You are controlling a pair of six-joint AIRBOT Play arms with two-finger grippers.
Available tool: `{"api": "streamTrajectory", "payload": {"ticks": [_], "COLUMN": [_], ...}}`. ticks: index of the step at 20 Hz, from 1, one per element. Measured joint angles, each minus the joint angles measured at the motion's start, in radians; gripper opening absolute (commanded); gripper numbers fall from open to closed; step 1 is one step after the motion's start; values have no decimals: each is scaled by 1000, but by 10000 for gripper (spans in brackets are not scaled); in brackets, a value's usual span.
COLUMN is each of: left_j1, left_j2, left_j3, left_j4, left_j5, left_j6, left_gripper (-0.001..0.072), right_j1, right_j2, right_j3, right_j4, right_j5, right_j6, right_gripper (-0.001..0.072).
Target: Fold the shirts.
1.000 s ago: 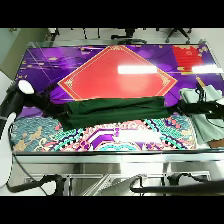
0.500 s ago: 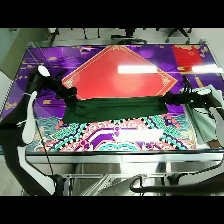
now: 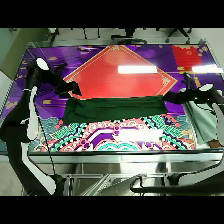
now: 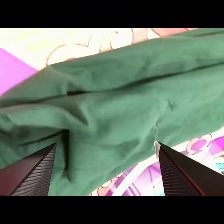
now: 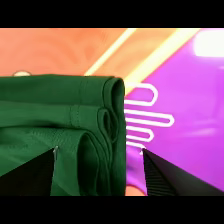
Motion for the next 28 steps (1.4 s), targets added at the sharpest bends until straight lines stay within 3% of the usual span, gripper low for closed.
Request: {"api": "streamTrajectory", "payload": {"ticks": [1,2,4,5,6,7,12,20,28], "left_j1": [0,0,0,0,-2,-6,-89,-420,-612], "left_j2": [14,30,52,61,67,71,64,-169,-318], "left_j3": [-10,-20,-33,-36,-39,-41,-45,-9,71], "left_j4": [0,-2,-31,-53,-78,-107,-201,-231,-323], "left_j5": [2,3,6,6,8,13,119,345,595], "left_j6": [0,0,0,0,0,0,16,24,-20], "left_gripper": [688,688,685,523,275,32,32,32,32], "right_j1": [5,8,10,11,12,13,0,-87,-69], "right_j2": [-14,-28,-59,-73,-88,-98,-82,131,259], "right_j3": [2,3,5,5,5,5,37,176,195], "right_j4": [1,11,45,56,77,94,156,410,502], "right_j5": [6,10,15,22,43,58,183,455,534], "right_j6": [3,3,6,6,6,5,-22,35,142], "right_gripper": [586,525,272,77,15,14,14,14,14]}}
